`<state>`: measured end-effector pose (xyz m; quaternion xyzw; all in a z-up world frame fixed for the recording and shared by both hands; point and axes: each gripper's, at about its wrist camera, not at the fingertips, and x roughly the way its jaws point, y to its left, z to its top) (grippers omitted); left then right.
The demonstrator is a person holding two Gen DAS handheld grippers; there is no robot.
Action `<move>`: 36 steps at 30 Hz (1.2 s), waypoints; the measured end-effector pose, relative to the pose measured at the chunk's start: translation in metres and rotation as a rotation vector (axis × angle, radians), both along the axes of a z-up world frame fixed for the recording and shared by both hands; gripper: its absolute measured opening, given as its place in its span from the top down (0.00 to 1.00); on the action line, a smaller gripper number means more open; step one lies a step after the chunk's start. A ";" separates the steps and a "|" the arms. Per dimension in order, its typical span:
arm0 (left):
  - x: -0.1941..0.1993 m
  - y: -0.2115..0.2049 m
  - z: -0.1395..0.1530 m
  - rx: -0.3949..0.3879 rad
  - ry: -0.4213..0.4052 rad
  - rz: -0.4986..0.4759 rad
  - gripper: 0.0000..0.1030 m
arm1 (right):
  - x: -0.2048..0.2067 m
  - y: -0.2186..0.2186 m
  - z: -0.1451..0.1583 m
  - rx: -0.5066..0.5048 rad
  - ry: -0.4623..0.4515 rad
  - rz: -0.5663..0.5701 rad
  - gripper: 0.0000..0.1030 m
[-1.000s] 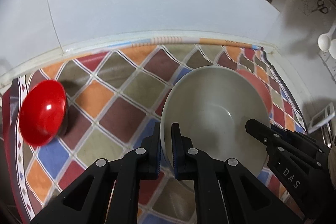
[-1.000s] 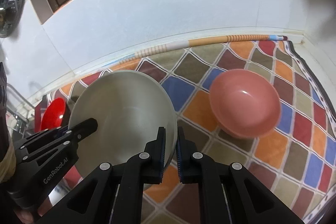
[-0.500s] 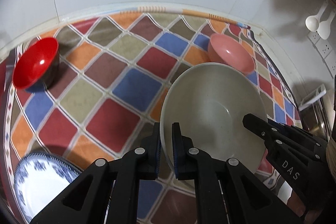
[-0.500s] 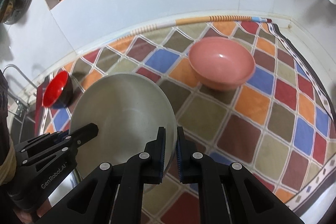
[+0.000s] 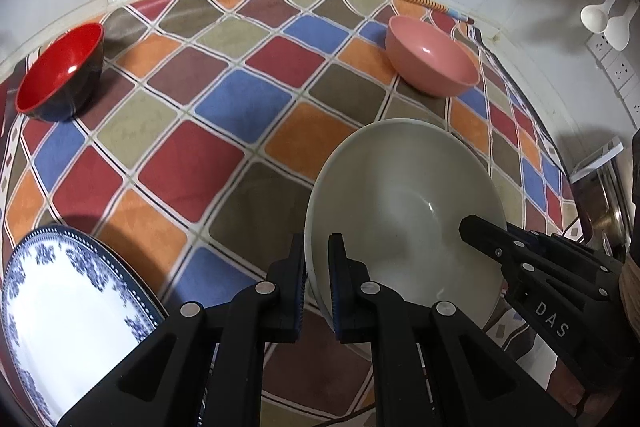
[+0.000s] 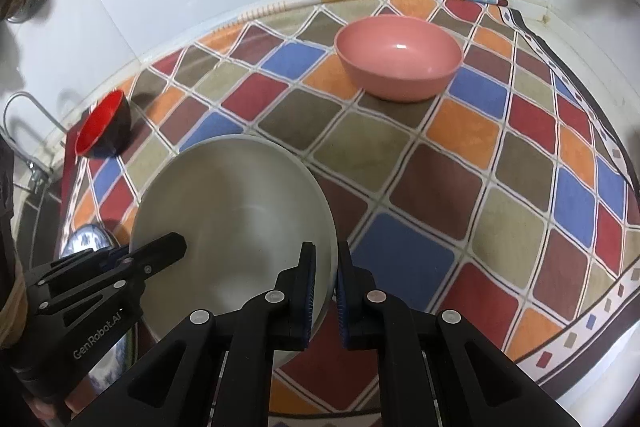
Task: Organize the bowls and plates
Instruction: 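Lift the white bowl with both tools and carry it toward the plate stack, then lower the white bowl onto the plates and open both tools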
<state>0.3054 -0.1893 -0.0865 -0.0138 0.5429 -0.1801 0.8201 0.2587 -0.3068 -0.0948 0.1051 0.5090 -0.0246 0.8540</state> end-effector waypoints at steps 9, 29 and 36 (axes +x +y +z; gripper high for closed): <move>-0.002 -0.004 -0.007 0.006 0.021 0.008 0.88 | -0.003 -0.006 -0.013 0.015 0.040 0.004 0.89; 0.002 -0.004 -0.015 0.000 0.048 0.020 0.87 | 0.002 -0.008 -0.022 0.018 0.065 0.015 0.89; 0.002 -0.001 -0.009 0.010 0.015 0.023 0.71 | 0.002 -0.007 -0.020 0.004 0.051 0.015 0.89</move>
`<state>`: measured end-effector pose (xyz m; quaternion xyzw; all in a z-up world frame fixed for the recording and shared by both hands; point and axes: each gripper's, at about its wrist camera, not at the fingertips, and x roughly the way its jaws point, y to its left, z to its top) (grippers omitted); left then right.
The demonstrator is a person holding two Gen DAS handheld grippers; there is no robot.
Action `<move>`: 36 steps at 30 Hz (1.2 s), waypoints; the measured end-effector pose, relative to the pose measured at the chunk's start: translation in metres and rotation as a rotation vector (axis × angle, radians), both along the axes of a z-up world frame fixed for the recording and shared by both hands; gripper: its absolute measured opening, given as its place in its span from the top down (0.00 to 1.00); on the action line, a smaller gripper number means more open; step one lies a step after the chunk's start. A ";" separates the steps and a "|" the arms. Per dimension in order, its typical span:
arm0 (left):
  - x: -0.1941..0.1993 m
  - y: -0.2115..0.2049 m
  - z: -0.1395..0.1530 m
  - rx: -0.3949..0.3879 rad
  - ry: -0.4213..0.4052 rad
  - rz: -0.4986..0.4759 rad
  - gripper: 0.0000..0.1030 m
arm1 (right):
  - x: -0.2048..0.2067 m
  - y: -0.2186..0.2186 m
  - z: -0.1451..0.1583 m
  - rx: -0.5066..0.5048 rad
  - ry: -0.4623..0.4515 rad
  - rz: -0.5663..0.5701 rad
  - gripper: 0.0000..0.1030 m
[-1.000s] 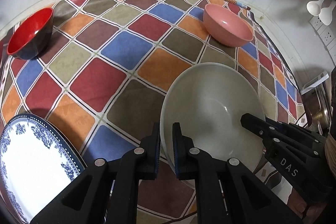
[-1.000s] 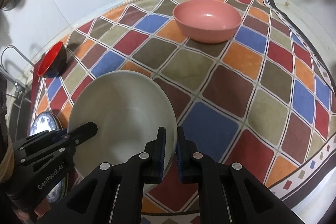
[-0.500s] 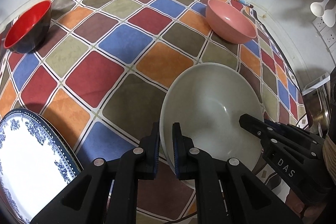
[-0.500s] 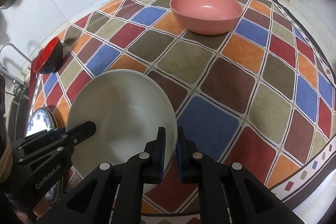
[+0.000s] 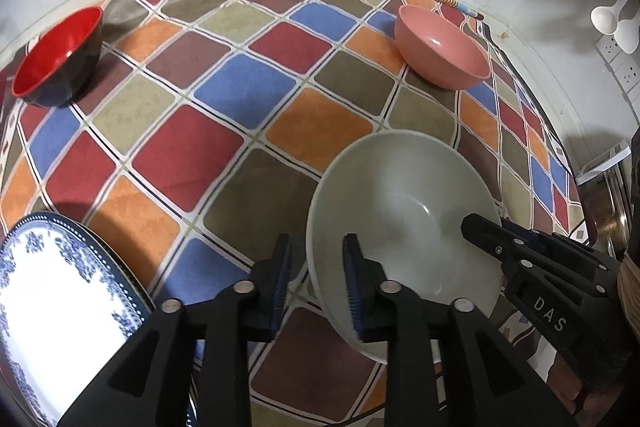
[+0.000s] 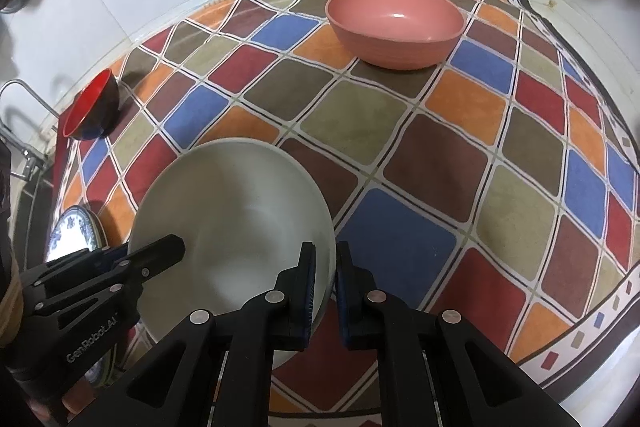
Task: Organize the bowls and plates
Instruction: 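Lower the white bowl onto the plates and open both tools, then move both tools to the red bowl rim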
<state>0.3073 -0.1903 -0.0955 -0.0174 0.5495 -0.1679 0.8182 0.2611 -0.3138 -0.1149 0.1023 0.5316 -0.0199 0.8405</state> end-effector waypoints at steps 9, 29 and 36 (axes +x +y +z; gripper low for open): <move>-0.001 0.023 0.025 0.023 -0.104 0.030 0.52 | -0.002 0.003 0.016 -0.032 -0.045 -0.019 0.75; 0.001 0.140 0.085 0.069 -0.322 0.174 0.27 | 0.011 0.094 0.068 -0.050 -0.210 0.054 0.54; 0.012 0.183 0.097 0.092 -0.369 0.216 0.25 | 0.032 0.133 0.084 -0.022 -0.267 0.067 0.54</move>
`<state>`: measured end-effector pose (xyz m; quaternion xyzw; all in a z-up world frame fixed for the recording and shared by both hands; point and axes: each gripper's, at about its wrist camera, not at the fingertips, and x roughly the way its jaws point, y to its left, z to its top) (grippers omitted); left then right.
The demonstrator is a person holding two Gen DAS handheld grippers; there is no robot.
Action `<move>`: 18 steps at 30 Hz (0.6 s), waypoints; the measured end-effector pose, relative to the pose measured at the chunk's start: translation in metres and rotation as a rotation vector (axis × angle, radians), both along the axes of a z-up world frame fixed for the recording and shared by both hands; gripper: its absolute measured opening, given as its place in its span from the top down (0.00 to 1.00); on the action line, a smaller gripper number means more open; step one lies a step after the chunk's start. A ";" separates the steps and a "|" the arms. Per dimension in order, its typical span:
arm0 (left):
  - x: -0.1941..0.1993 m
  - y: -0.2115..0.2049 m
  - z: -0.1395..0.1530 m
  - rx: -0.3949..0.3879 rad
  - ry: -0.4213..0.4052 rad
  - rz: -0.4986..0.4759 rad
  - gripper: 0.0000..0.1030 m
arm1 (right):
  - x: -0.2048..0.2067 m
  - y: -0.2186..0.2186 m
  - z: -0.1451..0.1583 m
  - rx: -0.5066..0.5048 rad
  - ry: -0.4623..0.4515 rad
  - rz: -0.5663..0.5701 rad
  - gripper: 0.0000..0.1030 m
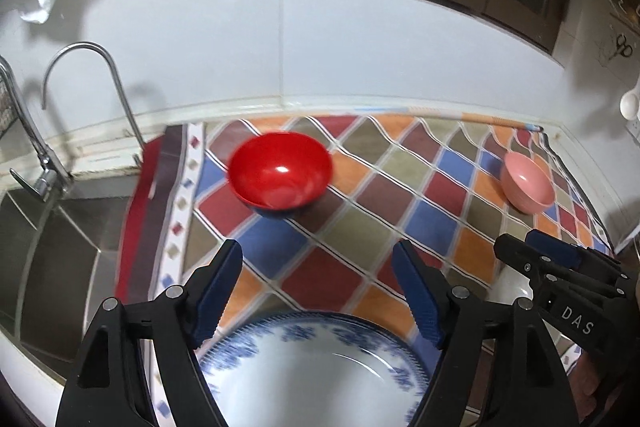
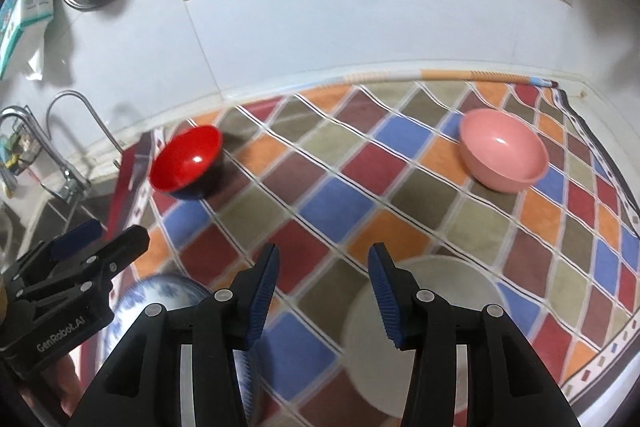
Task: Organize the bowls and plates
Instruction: 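Move both tools to the red bowl rim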
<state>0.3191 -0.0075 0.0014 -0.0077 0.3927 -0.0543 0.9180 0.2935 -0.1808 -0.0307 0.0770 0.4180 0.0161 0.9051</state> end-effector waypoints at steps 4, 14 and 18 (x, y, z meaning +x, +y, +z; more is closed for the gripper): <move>0.011 0.022 0.004 0.010 -0.013 0.024 0.25 | 0.015 0.019 0.007 0.014 -0.015 0.009 0.50; 0.044 0.065 -0.003 0.036 -0.020 0.045 0.25 | 0.055 0.060 0.011 0.030 -0.032 0.002 0.45; 0.061 0.074 -0.014 0.046 -0.010 0.044 0.25 | 0.074 0.073 0.008 0.031 -0.027 0.002 0.45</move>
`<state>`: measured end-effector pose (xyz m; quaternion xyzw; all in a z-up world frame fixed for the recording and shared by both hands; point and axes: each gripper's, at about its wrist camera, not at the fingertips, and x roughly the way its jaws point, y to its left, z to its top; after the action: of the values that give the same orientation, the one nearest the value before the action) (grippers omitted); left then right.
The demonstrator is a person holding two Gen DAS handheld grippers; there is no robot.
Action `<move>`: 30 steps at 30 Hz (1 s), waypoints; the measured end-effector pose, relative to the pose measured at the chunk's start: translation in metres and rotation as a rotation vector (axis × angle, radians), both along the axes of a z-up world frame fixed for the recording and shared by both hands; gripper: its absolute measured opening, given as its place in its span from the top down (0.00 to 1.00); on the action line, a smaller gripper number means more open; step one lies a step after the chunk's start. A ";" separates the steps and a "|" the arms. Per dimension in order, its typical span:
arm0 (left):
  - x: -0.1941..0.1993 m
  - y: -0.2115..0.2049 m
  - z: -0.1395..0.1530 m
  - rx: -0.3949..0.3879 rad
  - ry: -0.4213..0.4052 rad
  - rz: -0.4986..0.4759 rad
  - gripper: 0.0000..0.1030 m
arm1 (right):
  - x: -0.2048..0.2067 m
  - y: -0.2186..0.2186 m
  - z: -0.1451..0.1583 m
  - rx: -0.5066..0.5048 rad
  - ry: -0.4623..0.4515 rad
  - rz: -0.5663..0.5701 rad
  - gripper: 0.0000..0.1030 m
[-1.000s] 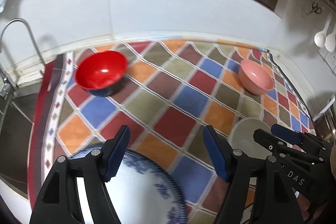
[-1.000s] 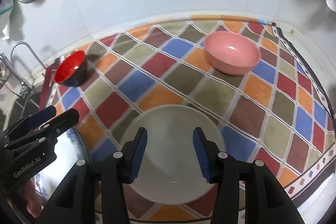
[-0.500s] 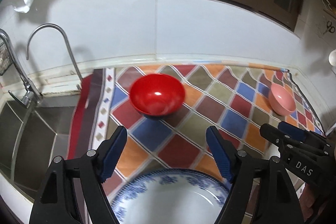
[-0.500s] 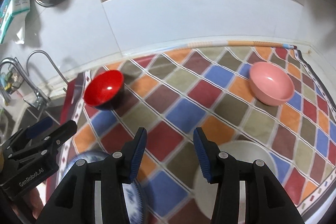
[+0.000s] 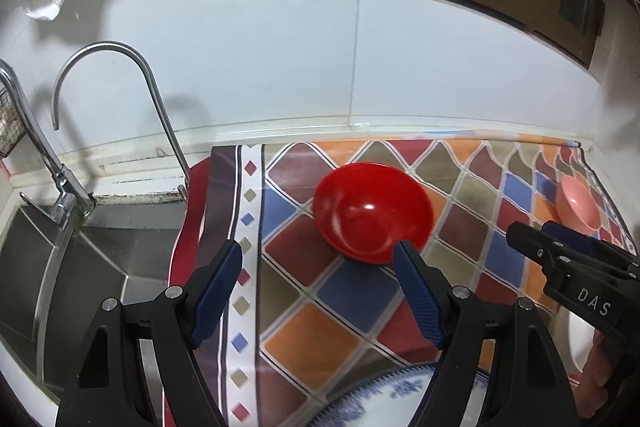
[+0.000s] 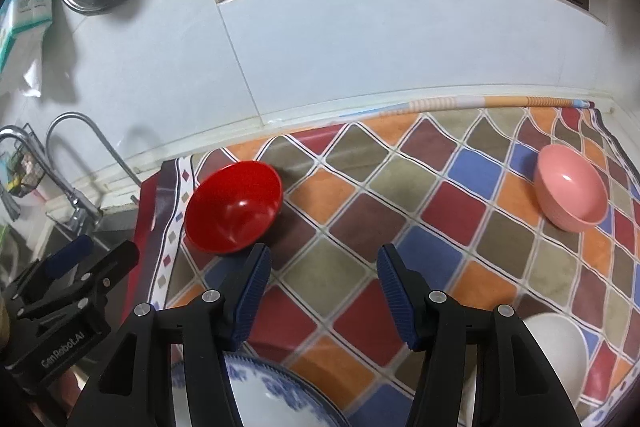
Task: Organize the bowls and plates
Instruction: 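Move both tools to the red bowl rim, then close both tools on the red bowl rim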
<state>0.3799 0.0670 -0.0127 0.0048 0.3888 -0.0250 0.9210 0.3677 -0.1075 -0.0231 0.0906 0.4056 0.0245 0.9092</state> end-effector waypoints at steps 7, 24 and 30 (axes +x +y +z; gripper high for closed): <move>0.034 0.014 -0.021 -0.006 0.027 -0.009 0.26 | 0.031 0.019 -0.013 0.007 0.014 -0.008 0.45; 0.099 0.010 -0.079 -0.036 0.162 -0.052 0.47 | 0.091 0.042 -0.066 0.040 0.119 -0.016 0.55; 0.110 0.010 -0.089 -0.063 0.192 -0.063 0.60 | 0.101 0.047 -0.077 0.048 0.152 -0.008 0.64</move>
<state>0.4901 0.0765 -0.1022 -0.0146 0.4737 -0.0666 0.8780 0.4683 -0.0602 -0.1000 0.1158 0.4725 0.0237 0.8734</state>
